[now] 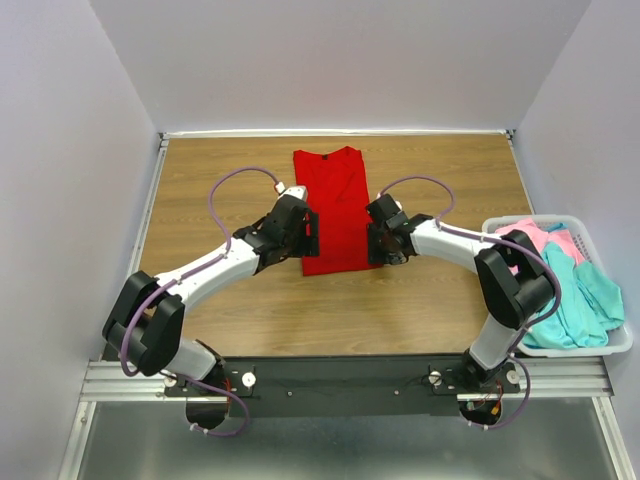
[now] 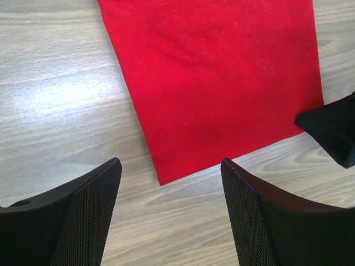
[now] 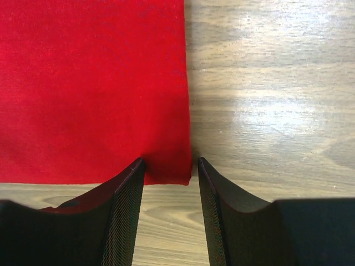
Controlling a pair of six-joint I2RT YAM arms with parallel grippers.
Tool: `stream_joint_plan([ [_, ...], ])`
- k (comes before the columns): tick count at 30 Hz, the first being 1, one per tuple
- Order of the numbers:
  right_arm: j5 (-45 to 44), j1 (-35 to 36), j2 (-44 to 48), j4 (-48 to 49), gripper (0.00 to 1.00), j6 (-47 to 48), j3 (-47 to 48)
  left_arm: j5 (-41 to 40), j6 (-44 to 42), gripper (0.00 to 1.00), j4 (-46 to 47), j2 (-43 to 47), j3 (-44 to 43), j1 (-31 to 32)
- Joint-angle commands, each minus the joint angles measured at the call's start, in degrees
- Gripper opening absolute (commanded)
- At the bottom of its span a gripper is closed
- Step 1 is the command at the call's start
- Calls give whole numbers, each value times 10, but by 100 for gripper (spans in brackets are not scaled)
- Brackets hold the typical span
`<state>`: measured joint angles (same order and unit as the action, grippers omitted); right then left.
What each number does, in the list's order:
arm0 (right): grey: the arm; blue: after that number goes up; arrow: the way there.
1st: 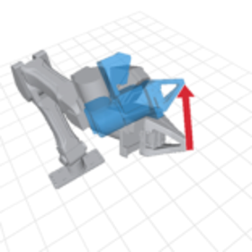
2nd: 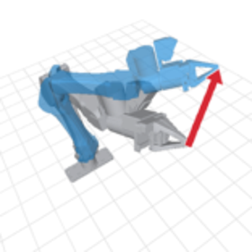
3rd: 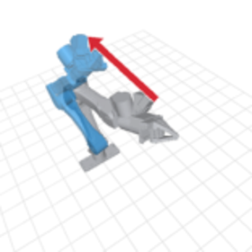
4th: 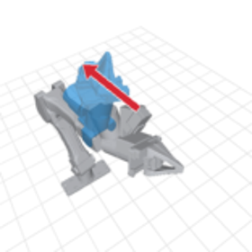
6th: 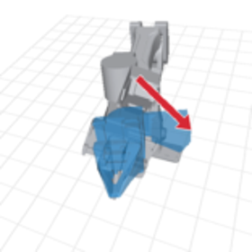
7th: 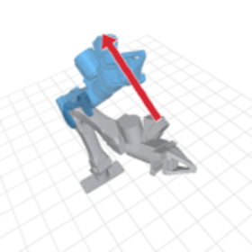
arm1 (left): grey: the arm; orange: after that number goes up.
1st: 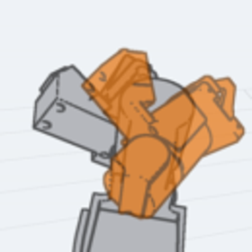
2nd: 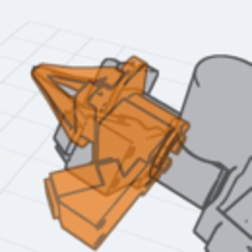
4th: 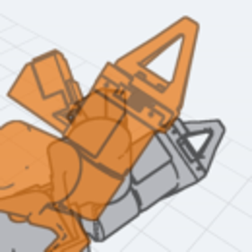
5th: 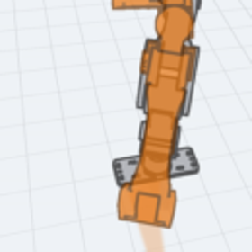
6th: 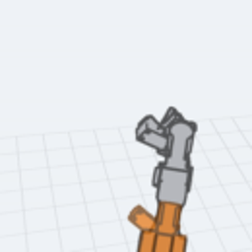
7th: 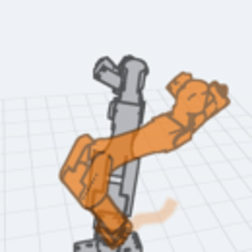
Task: Fold and stack the t-shirts
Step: Fold the tshirt
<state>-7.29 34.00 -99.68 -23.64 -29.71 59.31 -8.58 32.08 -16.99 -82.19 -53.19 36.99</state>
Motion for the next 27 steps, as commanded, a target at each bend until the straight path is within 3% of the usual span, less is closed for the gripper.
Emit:
stream_joint_plan([
  [1, -41, 9, -4, -65, 50, -1, -6, -12, -7, 80, -23, -3, -17, 6],
  [9, -39, 9, -24, -69, 49, 4, 0, -14, -3, 80, -30, -11, -20, 8],
  [16, -30, 11, -48, -69, 31, 11, -6, -8, 2, 80, -72, -45, -42, 12],
  [21, -33, 17, -43, -69, 3, 14, -17, 3, 14, 80, -99, -83, -53, 16],
  [27, -41, 34, -44, -69, 1, 17, -16, 10, 27, 74, -114, -114, -67, 24],
])
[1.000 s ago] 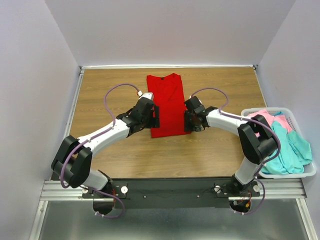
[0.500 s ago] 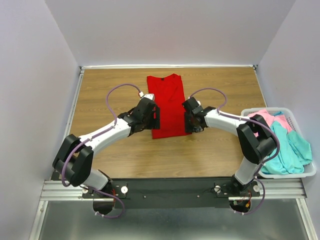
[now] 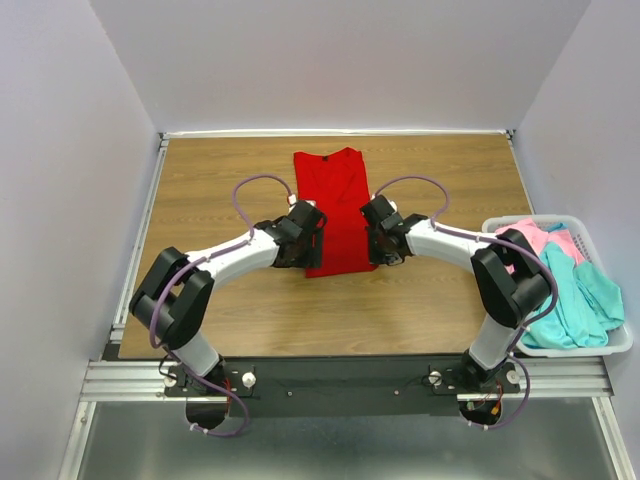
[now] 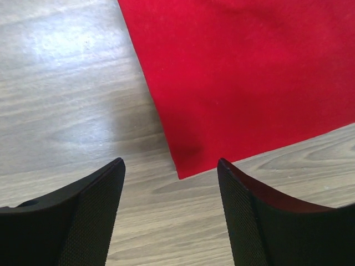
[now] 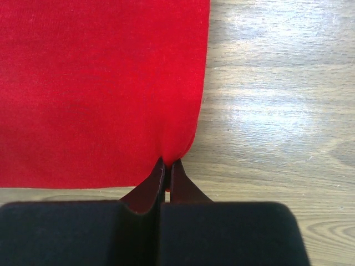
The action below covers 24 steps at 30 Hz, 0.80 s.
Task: Fold and stack the t-shirts
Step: Fold the tshirt
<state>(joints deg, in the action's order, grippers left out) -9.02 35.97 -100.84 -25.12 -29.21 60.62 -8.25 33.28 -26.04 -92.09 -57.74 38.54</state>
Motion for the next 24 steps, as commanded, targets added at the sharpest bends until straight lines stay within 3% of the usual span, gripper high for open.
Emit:
stream_joint_plan([
  [1, -26, 15, -32, -53, 1, 13, -28, 7, 17, 72, -24, -18, -24, 11],
  [16, -29, 19, -29, -39, 1, 22, -42, 6, 38, 55, -56, -107, -59, 23],
  [24, -28, 19, -24, -36, 1, 22, -44, 5, 48, 55, -71, -92, -48, 26],
])
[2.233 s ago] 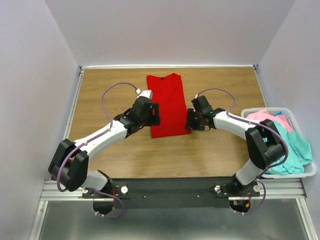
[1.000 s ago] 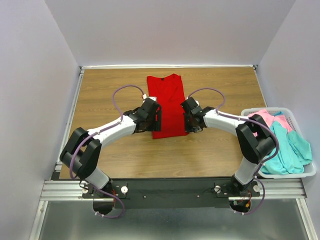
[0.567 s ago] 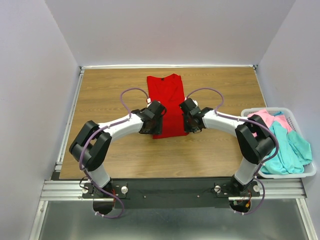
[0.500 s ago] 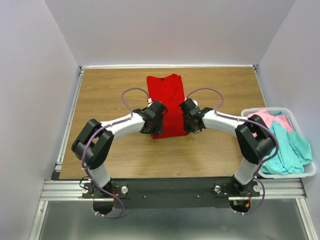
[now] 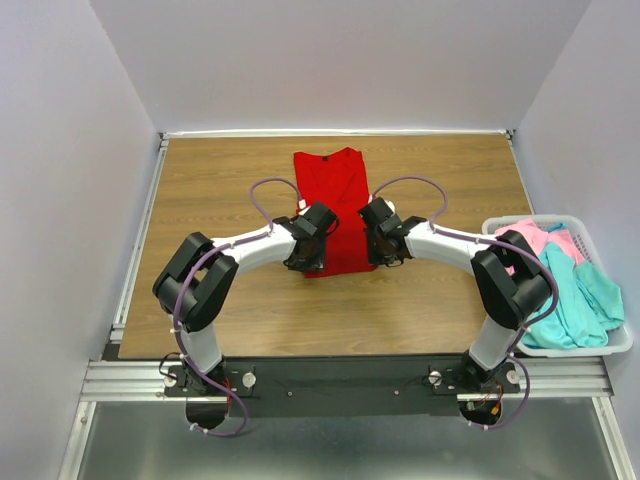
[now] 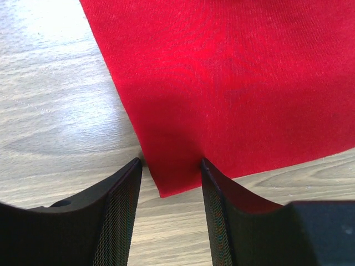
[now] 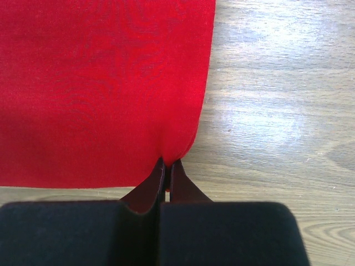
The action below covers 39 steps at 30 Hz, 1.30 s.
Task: Fold and stack the t-shirts
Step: Fold the tshirt
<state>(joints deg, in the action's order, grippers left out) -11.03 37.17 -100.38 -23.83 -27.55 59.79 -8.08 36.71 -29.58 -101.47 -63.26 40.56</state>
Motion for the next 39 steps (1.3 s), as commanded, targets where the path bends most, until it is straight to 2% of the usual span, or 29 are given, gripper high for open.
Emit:
stream_joint_plan([
  [1, -8, 7, -30, -49, 1, 7, -35, 3, 13, 54, -38, 2, 7, 5],
  [7, -6, 7, -26, -49, 1, 7, -35, 7, 14, 53, -44, -3, 11, 9],
  [8, -7, 7, -24, -49, 1, 7, -35, 6, 14, 49, -46, -1, 12, 9],
  [11, -8, 7, -21, -49, 1, 7, -36, 4, 15, 48, -50, -1, 12, 9],
  [16, -5, 7, -25, -49, 1, 8, -34, 9, 10, 38, -54, -13, 10, 10],
  [17, -5, 7, -24, -49, 1, 9, -34, 10, 7, 33, -54, -14, 10, 10],
  [18, -4, 7, -23, -49, 1, 9, -34, 10, 6, 32, -54, -15, 10, 10],
  [20, -6, 6, -16, -49, 1, 12, -35, 11, 5, 19, -53, -14, 11, 10],
  [21, -6, 7, -12, -50, 1, 13, -35, 13, 3, 18, -54, -14, 13, 10],
  [22, -4, 6, -10, -50, 1, 12, -35, 14, 2, 8, -54, -12, 14, 10],
  [24, 1, 7, -3, -50, 1, 13, -36, 15, 1, 0, -55, -7, 17, 10],
  [29, 43, 7, 7, -67, 1, 15, -35, 12, -7, 0, -67, 17, 18, 10],
  [34, 87, 13, 65, -122, 1, 13, -37, 26, -13, 0, -93, 74, 53, 22],
  [39, 187, 40, 157, -195, 1, 5, -69, 32, 31, 0, -140, 178, 110, 93],
])
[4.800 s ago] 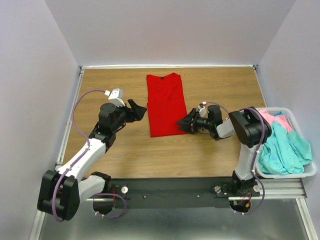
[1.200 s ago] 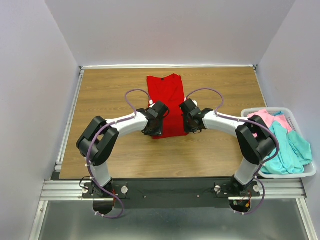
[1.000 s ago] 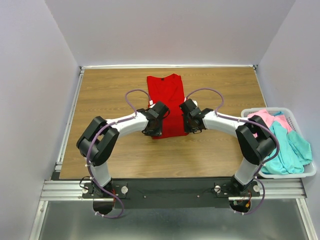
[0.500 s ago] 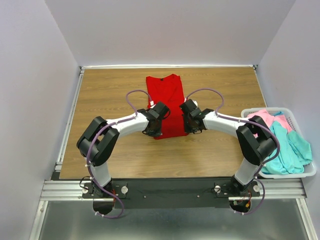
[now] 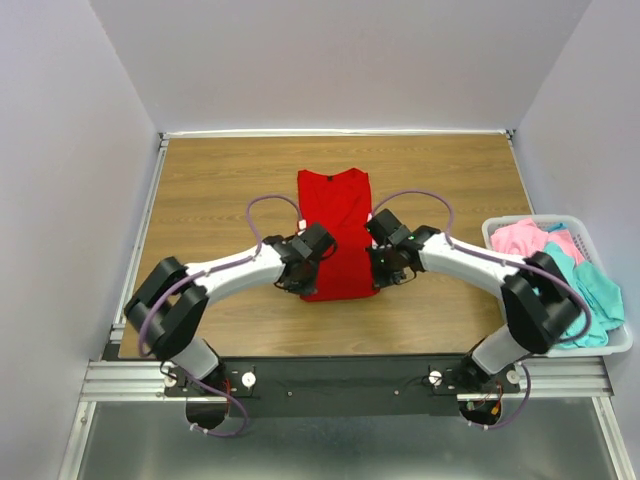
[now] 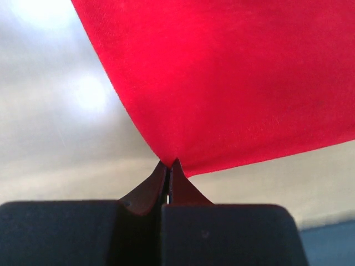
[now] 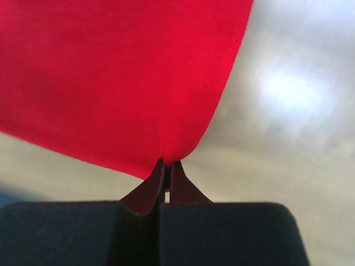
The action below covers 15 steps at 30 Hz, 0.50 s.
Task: Fold and stack the t-shirts
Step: Fold the tshirt
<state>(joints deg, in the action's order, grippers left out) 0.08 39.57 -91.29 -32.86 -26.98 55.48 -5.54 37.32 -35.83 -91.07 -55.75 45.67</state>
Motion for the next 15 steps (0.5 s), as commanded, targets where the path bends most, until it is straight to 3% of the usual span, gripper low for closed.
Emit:
stream_joint_plan([
  [1, 100, 23, 102, -116, 1, -3, -38, 18, 36, 0, -92, 93, 41, 74],
  [9, 176, 91, 246, -248, 1, -68, -46, 78, 157, 0, -187, 251, 55, 196],
  [13, 109, 90, 246, -312, 1, -72, 44, 65, 153, 0, -184, 284, 22, 184],
  [15, 55, 91, 227, -340, 1, -61, 87, 63, 114, 0, -180, 280, 3, 130],
])
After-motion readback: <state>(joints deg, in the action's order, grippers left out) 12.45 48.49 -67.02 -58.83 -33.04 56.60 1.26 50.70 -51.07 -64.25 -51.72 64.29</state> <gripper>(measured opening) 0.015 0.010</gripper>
